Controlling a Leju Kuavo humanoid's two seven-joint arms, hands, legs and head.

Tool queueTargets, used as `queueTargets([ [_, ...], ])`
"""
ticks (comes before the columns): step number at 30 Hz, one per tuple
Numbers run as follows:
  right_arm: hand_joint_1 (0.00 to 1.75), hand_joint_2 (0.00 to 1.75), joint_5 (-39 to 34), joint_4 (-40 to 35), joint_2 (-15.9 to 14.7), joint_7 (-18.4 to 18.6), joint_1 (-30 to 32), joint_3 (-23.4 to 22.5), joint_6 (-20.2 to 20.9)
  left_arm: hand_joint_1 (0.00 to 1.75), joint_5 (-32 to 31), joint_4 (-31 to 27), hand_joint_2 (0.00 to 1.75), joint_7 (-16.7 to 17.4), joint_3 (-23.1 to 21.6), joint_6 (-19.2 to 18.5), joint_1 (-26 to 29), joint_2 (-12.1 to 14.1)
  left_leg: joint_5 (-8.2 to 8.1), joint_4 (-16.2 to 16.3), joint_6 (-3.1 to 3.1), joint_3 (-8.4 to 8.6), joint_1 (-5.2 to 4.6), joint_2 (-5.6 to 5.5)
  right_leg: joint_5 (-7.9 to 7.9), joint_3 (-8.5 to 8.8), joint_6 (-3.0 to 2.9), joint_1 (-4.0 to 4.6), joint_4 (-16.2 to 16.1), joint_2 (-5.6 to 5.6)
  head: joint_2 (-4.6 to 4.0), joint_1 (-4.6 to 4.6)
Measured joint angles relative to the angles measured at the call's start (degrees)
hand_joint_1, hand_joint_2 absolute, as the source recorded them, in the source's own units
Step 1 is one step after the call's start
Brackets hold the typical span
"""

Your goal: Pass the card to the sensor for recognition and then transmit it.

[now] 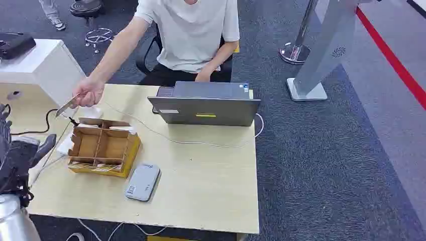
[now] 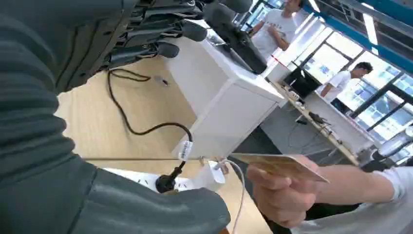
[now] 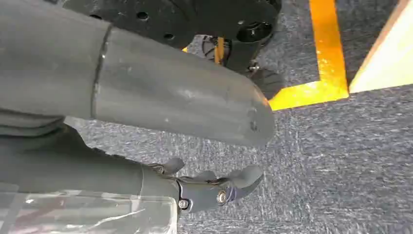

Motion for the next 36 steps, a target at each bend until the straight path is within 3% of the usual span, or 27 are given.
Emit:
queueTargets([
  [18,0.00,0.00,4.26,0.42,0.00,2.93,-0.35,0.02,0.00,0.00,-28.87,-2.75,1.75,12.24,-21.20,9.75,-6.97,7.23,0.03,0.01,0.01,-0.01,0.00,0.00,0.04,0.00,-0.04,0.00,0.01,0.01,0.00,0.02],
  [19,0.00,0.00,4.48,0.42,0.02,3.19,-0.38,0.02,0.00,1.26,-30.85,-2.84,1.75,13.04,-22.72,10.40,-7.43,7.67,0.03,0.01,0.01,0.00,0.00,0.01,0.04,0.00,-0.04,0.00,0.01,0.01,0.00,0.00],
  [20,0.00,0.00,4.85,0.44,0.00,3.28,-0.40,0.02,0.00,1.75,-32.28,-2.97,1.75,13.66,-23.80,10.84,-7.81,7.98,0.04,0.01,0.00,0.00,0.00,0.00,0.04,-0.01,-0.04,0.00,0.01,0.01,0.00,0.00],
  [30,0.00,0.00,7.01,0.48,0.00,5.11,-0.59,0.02,-0.11,1.75,-48.29,-3.19,1.75,20.08,-35.57,14.88,-11.39,11.16,0.04,0.02,0.00,-0.02,0.00,0.00,0.06,-0.01,-0.03,0.00,0.01,0.01,0.00,0.00],
  [36,0.00,0.00,8.37,0.50,0.00,7.30,-0.65,0.00,-0.42,1.75,-56.19,-3.17,1.75,23.98,-40.80,15.12,-12.97,12.94,0.04,0.02,0.00,-0.03,0.00,0.00,0.06,-0.02,-0.03,0.00,0.02,0.02,0.00,0.00],
])
